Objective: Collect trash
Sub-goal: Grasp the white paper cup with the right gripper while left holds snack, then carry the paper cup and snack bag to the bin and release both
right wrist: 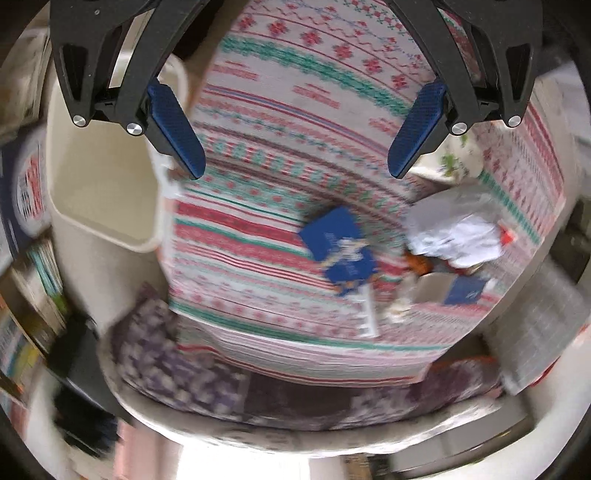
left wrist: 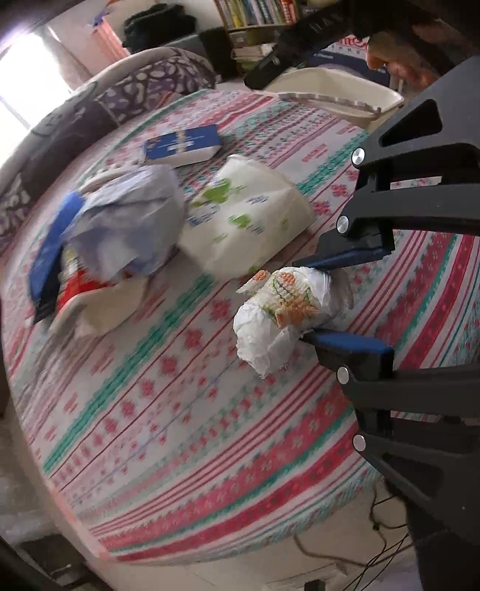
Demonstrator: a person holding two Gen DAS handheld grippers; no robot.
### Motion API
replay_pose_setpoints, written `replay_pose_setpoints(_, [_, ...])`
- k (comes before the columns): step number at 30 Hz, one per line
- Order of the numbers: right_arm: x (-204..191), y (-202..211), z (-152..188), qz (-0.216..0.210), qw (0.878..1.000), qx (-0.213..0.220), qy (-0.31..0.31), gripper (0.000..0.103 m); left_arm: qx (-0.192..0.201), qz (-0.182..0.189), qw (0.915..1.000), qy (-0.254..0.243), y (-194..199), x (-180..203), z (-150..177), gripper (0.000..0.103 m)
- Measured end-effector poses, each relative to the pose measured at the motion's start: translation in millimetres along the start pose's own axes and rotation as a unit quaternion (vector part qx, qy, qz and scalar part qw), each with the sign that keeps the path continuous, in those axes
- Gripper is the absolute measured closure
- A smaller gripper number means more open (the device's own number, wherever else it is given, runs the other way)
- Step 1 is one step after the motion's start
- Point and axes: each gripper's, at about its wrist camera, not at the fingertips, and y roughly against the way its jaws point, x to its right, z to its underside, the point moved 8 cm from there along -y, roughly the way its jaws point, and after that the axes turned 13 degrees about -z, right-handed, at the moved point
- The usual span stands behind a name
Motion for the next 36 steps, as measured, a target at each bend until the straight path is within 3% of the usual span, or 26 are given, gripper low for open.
replay_pose_setpoints(4, [-40.1, -15.2, -2.4, -0.038, 0.996, -0.011, 0.079, 0.007, 0.032, -0.003, 0.9994, 0.011, 18.9, -19.1, -16.1, 0.072])
replay_pose_setpoints(9, [-91.8, -40.9, 8.7, -0.095, 0.975, -0.055, 0.193, 0.007, 0.058, 0.002, 0.9973, 0.046, 39.7, -44.8, -40.2, 0.072])
replay_pose_setpoints(13, [-115.5, -55.6, 20.4, -0.098, 0.958, -0.081, 0.258, 0.007, 0.072, 0.005, 0.9947, 0.073, 51.3, -64.2, -54.5, 0.072])
replay_pose_setpoints(14, [-119.3, -58.7, 22.2, -0.098, 0.955, -0.086, 0.267, 0.007, 0.074, 0.004, 0.9944, 0.076, 46.6, -48.1, -59.9, 0.072])
replay_pose_setpoints(18, [-129.8, -71.9, 30.4, -0.093, 0.947, -0.109, 0.289, 0.007, 0.071, 0.004, 0.9943, 0.079, 41.7, -43.6, -63.8, 0.072])
replay_pose_setpoints(19, [-131.7, -75.6, 32.8, -0.092, 0.945, -0.116, 0.292, 0.009, 0.068, 0.005, 0.9944, 0.08, 40.5, -43.9, -63.9, 0.072])
replay_pose_setpoints(20, [-133.6, -78.5, 35.9, -0.09, 0.943, -0.121, 0.296, 0.023, 0.067, 0.005, 0.9944, 0.081, 40.5, -46.1, -64.0, 0.072])
replay_pose_setpoints(21, [-135.9, -81.8, 38.9, -0.091, 0.941, -0.129, 0.299, 0.023, 0.066, 0.006, 0.9944, 0.082, 39.6, -46.0, -64.6, 0.072])
replay_pose_setpoints(23, [-137.7, -81.1, 39.8, -0.092, 0.942, -0.128, 0.296, 0.027, 0.067, 0.007, 0.994, 0.086, 39.9, -47.0, -66.0, 0.072])
replay_pose_setpoints(26, [-139.6, -73.0, 33.6, -0.126, 0.949, -0.122, 0.263, 0.031, 0.074, 0.004, 0.9934, 0.087, 42.8, -47.8, -68.1, 0.072])
replay_pose_setpoints(36, [-135.7, -23.2, 2.5, -0.167, 0.964, -0.048, 0.199, 0.032, 0.131, -0.012, 0.9895, 0.06, 64.1, -31.6, -80.5, 0.072])
